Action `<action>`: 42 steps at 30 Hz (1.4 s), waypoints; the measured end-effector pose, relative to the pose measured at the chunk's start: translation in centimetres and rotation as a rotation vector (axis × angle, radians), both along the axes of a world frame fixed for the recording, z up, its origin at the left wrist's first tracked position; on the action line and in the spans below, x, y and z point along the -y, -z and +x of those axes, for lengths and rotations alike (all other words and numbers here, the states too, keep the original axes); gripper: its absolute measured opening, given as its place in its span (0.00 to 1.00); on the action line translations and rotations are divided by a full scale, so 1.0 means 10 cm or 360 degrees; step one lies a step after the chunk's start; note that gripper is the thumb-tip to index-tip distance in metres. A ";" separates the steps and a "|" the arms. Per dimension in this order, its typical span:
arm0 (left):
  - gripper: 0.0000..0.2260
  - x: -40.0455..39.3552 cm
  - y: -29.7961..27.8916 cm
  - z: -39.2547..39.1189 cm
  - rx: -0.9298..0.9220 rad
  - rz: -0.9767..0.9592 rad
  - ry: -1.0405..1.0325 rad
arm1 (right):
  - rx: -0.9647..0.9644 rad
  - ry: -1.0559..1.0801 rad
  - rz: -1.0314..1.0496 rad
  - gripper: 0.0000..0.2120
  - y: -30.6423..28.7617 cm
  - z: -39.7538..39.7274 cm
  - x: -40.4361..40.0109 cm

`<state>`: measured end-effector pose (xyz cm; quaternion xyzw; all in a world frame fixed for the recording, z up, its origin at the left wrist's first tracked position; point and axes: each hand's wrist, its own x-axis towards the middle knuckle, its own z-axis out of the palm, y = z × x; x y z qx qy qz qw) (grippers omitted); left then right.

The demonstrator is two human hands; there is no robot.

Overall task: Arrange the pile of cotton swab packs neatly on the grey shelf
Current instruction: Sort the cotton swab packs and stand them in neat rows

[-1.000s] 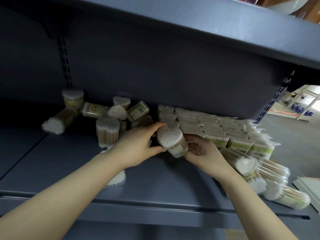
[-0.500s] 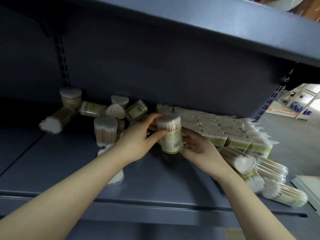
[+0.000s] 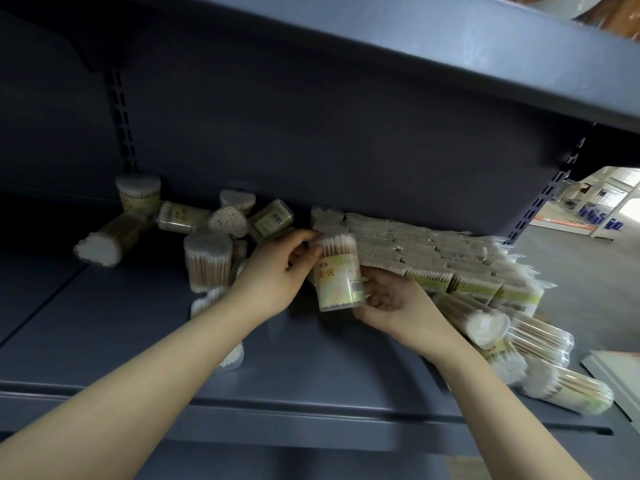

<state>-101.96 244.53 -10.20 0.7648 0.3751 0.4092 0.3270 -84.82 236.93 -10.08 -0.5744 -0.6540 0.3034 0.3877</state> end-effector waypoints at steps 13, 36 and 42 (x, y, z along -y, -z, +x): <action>0.11 -0.02 0.02 -0.01 -0.0090 -0.0041 -0.0048 | 0.0179 0.0030 -0.0128 0.15 0.01 0.02 0.00; 0.22 0.02 -0.05 0.14 -0.0193 -0.0178 -0.0195 | 0.0608 0.0235 0.0063 0.20 0.06 0.18 -0.08; 0.24 0.12 0.00 0.18 -0.0514 -0.0019 -0.0064 | 0.0633 0.0591 0.0201 0.15 0.00 0.27 -0.13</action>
